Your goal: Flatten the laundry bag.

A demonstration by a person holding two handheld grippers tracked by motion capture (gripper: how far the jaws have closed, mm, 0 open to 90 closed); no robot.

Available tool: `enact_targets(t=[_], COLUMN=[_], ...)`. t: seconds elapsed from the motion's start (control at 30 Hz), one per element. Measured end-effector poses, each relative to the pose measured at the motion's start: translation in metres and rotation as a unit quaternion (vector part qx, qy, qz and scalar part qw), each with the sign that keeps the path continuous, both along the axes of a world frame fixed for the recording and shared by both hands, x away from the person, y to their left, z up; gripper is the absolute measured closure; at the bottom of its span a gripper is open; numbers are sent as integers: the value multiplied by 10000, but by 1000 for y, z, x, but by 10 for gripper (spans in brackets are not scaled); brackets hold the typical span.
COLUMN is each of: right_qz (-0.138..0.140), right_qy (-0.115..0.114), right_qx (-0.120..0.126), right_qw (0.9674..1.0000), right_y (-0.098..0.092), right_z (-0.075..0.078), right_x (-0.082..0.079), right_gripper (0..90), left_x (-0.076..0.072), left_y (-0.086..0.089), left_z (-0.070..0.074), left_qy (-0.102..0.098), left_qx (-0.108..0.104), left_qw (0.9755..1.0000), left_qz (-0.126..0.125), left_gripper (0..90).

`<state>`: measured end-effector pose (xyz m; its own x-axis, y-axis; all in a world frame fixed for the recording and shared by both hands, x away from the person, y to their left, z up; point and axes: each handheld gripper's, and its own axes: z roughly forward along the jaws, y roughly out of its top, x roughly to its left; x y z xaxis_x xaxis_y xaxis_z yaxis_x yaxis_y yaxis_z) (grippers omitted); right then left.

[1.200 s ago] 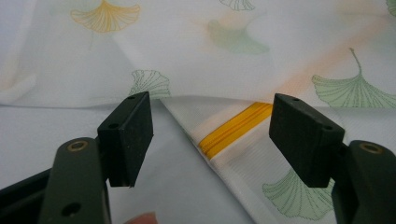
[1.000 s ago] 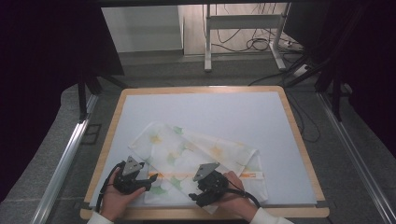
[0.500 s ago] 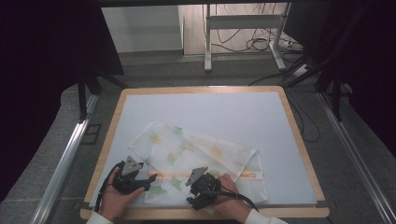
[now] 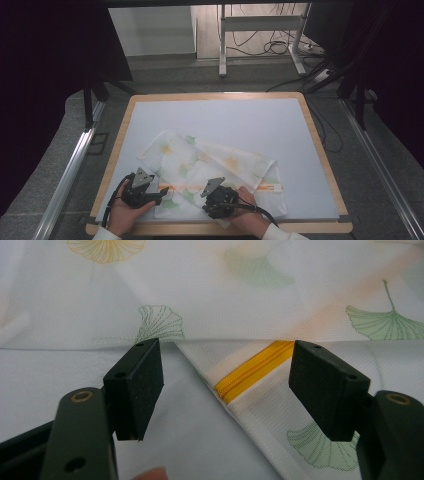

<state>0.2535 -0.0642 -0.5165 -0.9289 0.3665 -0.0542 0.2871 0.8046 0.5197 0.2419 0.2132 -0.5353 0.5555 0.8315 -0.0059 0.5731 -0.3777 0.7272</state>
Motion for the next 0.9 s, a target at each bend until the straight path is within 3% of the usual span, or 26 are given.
enact_targets(t=[0.07,0.3,0.57,0.9], right_qz=[41,-7,-27,-271], right_qy=[8,37,32,-61], right_qx=[9,83,168,649], right_qw=[10000,10000,9999,9975], right_y=[-1,-5,-8,-21], right_z=[1,0,0,19], right_x=[0,4,6,17], right_gripper=[709,841,866,867], left_x=[0,-1,-1,0], left_y=[0,0,1,2], left_z=[0,0,0,-1], left_qy=[20,-1,-34,-30], left_qx=[22,-4,22,31], left_qw=[10000,10000,10000,10000], left_qz=[-14,-8,13,30], left_gripper=[298,298,298,298])
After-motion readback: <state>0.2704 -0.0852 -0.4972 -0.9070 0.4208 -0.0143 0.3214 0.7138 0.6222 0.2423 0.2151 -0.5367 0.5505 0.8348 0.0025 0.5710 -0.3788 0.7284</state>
